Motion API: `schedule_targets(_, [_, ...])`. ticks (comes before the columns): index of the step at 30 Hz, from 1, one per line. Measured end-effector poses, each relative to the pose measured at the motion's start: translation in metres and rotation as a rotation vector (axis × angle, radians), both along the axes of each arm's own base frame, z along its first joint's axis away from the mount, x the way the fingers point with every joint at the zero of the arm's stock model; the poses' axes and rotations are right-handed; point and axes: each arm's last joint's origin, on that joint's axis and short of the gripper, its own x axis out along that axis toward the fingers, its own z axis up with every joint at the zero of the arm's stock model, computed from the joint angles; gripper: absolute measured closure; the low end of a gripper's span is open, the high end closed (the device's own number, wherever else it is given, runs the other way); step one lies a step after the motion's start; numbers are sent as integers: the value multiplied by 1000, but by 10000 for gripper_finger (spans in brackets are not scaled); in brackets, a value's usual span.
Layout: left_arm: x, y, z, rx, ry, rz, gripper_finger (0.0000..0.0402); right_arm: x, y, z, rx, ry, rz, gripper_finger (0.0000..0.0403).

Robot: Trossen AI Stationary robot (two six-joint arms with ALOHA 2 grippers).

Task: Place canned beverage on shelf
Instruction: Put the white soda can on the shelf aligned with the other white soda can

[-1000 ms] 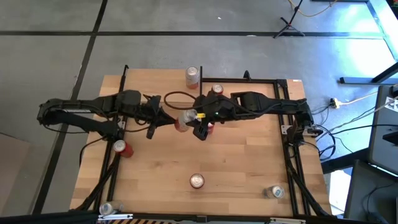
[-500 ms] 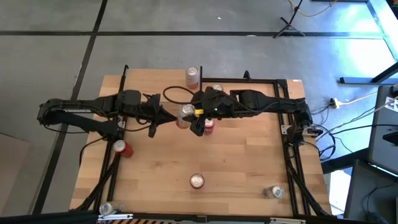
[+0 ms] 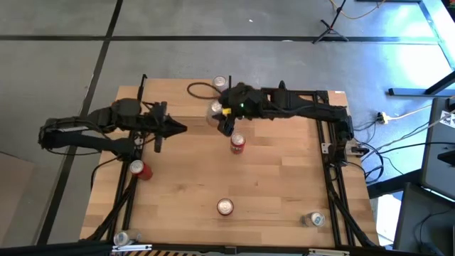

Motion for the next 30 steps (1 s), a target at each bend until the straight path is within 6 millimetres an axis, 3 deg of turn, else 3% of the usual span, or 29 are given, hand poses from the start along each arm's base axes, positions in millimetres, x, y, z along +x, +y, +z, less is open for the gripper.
schedule_targets(7, [-15, 1, 0, 13, 20, 66, 372, -1, -42, -4, -43, 32, 14, 152])
schedule_targets(15, [-17, 2, 0, 23, 16, 105, 372, 20, -76, -39, -26, 112, 19, 152])
schedule_targets(21, [-17, 2, 1, 25, 9, 111, 372, 29, -87, -60, -35, 180, 29, 152])
schedule_targets(30, [-17, 2, 1, 25, 7, 110, 372, 28, -92, -64, -35, 207, 39, 145])
